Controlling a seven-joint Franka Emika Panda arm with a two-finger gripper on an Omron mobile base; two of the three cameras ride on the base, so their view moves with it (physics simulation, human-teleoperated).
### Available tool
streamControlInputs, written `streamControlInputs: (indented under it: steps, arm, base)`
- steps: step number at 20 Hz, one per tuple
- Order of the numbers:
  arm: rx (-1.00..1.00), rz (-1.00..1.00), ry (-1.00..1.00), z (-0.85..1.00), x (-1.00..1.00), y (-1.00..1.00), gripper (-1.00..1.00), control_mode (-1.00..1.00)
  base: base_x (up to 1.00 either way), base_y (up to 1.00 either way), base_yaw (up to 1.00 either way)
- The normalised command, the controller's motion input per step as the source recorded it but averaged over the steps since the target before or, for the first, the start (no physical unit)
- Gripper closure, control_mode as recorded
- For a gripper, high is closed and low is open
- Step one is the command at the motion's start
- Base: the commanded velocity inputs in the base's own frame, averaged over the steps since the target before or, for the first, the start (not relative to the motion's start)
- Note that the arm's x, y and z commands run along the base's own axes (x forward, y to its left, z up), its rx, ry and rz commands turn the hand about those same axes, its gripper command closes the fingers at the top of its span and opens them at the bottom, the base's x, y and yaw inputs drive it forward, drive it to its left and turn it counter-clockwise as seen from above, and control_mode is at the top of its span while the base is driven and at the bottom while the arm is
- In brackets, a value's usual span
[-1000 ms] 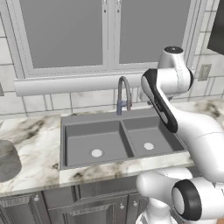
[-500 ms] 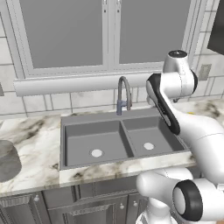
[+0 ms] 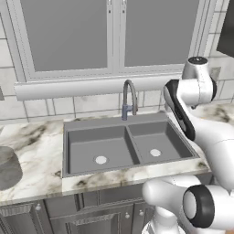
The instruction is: Place the jar in the left basin and the mug in the right basin of the sink.
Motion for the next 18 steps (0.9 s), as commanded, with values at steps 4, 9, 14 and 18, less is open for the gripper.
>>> streamControlInputs:
  steps: [4, 9, 14, 18]
  arm:
    - [-0.01, 0.0, 0.0, -0.12, 0.0, -0.48, -1.0, -1.0]
    - [-0.01, 0.0, 0.0, -0.17, 0.0, -0.45, -1.0, -1.0]
    - [0.0, 0.0, 0.0, -0.26, 0.0, -0.39, -1.0, -1.0]
    - [0.0, 0.0, 0.0, -0.34, 0.0, -0.32, -1.0, -1.0]
  base:
    - [0.0, 0.0, 0.0]
    - [0.0, 0.0, 0.0]
    - [0.0, 0.0, 0.0]
    - [0.0, 0.0, 0.0]
